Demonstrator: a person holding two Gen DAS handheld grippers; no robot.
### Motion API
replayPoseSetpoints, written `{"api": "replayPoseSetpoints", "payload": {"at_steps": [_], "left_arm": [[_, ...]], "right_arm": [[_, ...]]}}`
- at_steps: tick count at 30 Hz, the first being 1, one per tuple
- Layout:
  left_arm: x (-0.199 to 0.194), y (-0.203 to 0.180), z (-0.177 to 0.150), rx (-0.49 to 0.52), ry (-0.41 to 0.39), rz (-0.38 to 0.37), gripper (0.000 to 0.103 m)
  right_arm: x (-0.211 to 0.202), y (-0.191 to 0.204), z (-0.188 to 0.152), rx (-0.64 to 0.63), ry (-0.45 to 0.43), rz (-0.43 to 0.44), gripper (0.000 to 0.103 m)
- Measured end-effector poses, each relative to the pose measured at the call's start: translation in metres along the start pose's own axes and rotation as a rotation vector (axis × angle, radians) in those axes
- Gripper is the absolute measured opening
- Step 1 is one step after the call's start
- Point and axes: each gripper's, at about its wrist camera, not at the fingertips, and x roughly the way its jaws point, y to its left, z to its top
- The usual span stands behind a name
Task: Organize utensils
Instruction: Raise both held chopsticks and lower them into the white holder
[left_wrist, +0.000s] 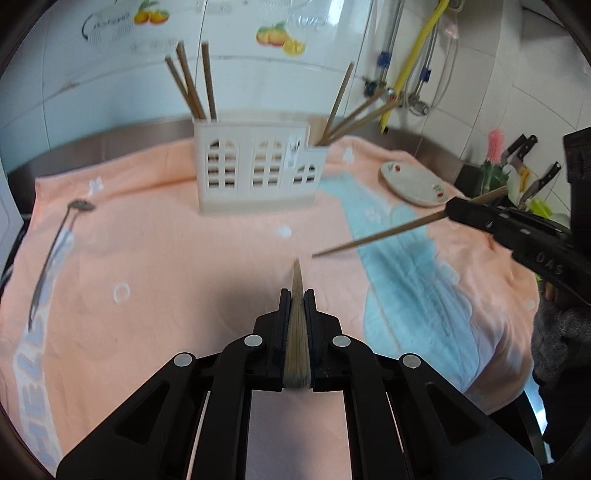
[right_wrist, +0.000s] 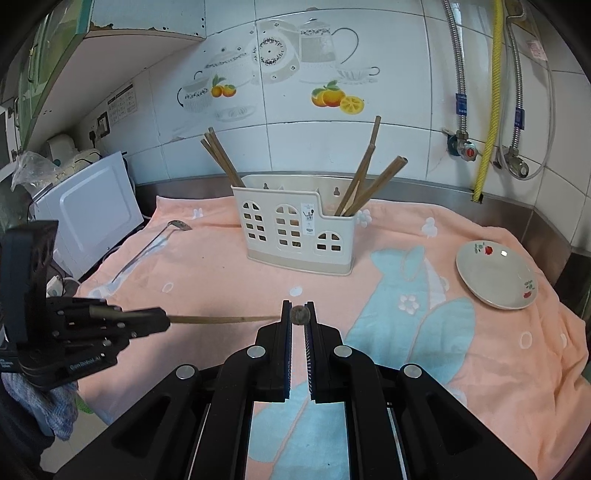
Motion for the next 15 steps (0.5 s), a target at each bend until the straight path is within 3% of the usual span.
{"api": "replayPoseSetpoints", "payload": {"at_steps": [8,15], "left_arm": [[-0.01,-0.001,0.026,0.031,-0.041,-0.003,0.006],[-0.011,0.003,0.06,0.049,-0.058,-0.003,0.006]], "right_arm": [[0.0,-0.002,0.029,-0.017,0.01,0.016,0.006],[-0.011,-0.007,0.077,-0.037,-0.026,0.026,0.006]]}}
